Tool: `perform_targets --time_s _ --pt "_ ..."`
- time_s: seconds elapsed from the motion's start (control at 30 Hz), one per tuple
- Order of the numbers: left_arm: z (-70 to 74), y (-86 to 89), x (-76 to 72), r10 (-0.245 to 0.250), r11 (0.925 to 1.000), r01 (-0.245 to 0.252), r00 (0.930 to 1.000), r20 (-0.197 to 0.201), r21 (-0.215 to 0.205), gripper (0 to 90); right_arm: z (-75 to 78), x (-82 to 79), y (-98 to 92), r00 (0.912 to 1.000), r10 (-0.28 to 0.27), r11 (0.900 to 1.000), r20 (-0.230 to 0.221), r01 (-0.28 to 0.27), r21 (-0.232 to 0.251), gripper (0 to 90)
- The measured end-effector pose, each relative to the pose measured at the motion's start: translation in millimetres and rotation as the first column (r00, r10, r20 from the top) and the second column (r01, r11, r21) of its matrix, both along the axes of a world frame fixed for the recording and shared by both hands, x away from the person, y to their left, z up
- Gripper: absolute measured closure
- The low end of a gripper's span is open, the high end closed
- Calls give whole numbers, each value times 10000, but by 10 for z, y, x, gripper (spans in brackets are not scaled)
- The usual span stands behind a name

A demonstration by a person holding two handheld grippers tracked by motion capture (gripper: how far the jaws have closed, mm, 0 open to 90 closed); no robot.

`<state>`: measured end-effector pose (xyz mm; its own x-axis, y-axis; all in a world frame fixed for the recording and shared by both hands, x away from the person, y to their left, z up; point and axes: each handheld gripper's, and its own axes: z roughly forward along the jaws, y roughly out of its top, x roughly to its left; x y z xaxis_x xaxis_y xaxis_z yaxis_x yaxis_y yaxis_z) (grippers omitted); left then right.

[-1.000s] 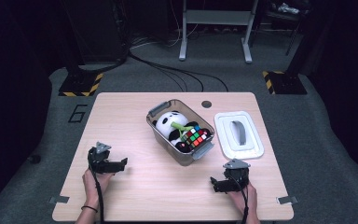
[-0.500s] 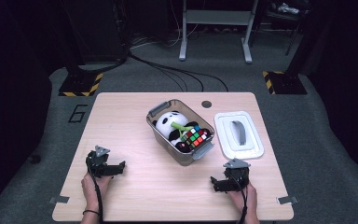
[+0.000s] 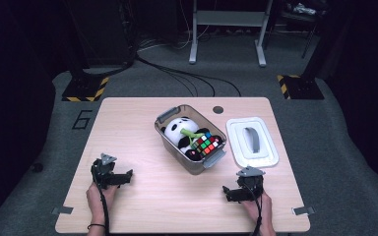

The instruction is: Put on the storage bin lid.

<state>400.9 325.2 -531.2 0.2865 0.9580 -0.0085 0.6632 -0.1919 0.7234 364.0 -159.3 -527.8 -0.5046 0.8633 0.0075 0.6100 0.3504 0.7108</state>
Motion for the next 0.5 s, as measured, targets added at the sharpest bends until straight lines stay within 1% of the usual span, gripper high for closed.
perform_targets --time_s 0.03,0.07,0.1,0.13,0.17,0.23,0.27,0.3,0.43,0.5 --pt "0 0 0 2 10000 -2 10000 1 -1 0 8 9 -22 9999 109 9999 -14 -109 25 0" --pt "0 -1 0 5 10000 -5 10000 0 -2 0 13 16 -27 10000 32 9999 -30 -31 154 0" --pt "0 -1 2 7 10000 -7 10000 5 -6 0 22 22 -44 9999 111 9999 60 -112 97 0" --pt "-1 -1 2 11 10000 -11 10000 4 -11 0 35 28 -51 10000 30 10000 64 -30 39 0" --pt "0 -1 2 5 10000 -5 10000 2 -5 0 71 35 -76 9999 -99 9997 31 99 208 0" --pt "0 -2 2 18 10000 -18 10000 6 -7 0 98 45 -95 9999 -97 9996 43 96 272 0" --pt "0 -2 3 16 10000 -16 10000 3 -3 0 133 56 -113 9998 -135 9994 147 131 308 0" --pt "0 -2 3 16 10000 -16 10000 3 -7 0 180 82 -142 9997 -134 9995 221 128 277 0" --pt "0 -2 2 19 10000 -19 10000 3 -7 0 234 124 -175 9996 -187 9996 199 183 238 0" --pt "0 -2 2 20 10000 -20 10000 3 -5 0 269 153 -202 9993 -229 9996 310 223 165 0"
